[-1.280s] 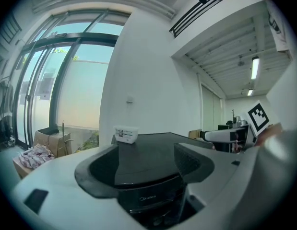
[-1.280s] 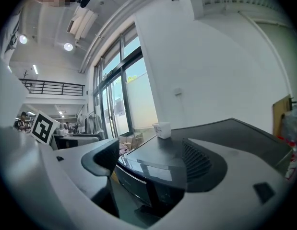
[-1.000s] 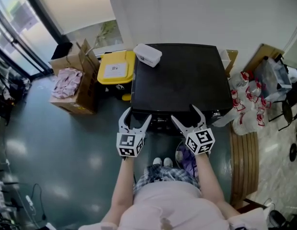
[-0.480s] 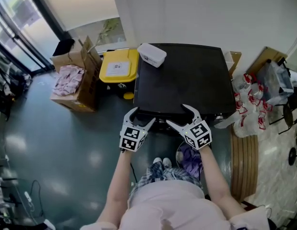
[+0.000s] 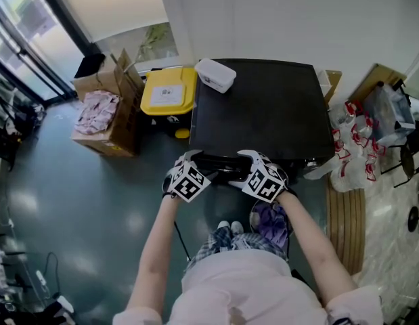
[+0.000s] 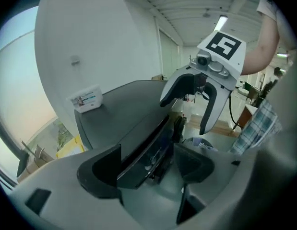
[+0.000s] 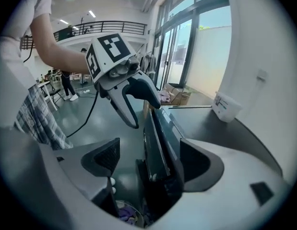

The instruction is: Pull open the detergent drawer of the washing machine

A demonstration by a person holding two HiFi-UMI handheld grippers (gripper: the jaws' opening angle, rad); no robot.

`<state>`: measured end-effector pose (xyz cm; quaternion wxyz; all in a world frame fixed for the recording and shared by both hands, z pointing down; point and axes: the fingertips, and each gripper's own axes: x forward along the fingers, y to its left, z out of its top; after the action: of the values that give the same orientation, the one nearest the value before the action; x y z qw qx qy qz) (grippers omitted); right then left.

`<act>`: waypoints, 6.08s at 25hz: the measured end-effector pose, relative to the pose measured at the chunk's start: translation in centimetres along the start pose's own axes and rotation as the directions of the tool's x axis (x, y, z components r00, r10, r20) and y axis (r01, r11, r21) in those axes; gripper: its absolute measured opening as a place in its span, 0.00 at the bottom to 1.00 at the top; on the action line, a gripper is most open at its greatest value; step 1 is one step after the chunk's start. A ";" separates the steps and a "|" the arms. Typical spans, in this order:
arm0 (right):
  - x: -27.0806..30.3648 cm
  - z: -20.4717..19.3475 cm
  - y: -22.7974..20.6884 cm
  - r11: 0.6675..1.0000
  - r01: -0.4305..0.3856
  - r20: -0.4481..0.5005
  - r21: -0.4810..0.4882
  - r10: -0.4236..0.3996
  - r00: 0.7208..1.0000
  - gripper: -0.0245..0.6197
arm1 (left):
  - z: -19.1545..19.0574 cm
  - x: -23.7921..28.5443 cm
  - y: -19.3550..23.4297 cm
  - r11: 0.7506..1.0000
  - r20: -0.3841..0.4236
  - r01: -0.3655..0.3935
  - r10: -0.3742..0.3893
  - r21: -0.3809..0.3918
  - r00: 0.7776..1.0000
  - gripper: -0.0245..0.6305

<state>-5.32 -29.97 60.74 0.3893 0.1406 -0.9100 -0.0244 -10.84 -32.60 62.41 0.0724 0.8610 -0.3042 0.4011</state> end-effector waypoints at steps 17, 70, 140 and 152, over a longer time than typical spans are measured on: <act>3.4 -2.5 1.7 0.990 -0.091 -0.184 -0.109 0.070 0.980 0.62 | -2.5 1.9 -1.7 0.979 -0.190 0.116 -0.083 0.166 0.978 0.57; 4.2 -2.9 -0.9 0.922 0.148 -0.270 -0.357 -0.254 0.929 0.15 | -3.2 3.5 0.2 0.783 -0.232 -0.129 0.331 0.608 0.914 0.18; 1.2 -4.5 12.5 0.983 -0.060 -0.204 -0.171 0.024 0.979 0.11 | -8.7 -2.6 -10.8 0.854 -0.279 0.007 0.162 0.521 0.947 0.16; 0.6 -4.8 15.9 0.987 -0.066 -0.194 -0.149 0.036 0.980 0.11 | -10.2 -4.0 -13.7 0.850 -0.276 0.025 0.143 0.527 0.950 0.16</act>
<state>-6.03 -14.56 66.90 0.4850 0.0882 -0.8671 -0.0712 -11.48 -15.98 67.89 -0.1313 0.7656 -0.1953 0.5988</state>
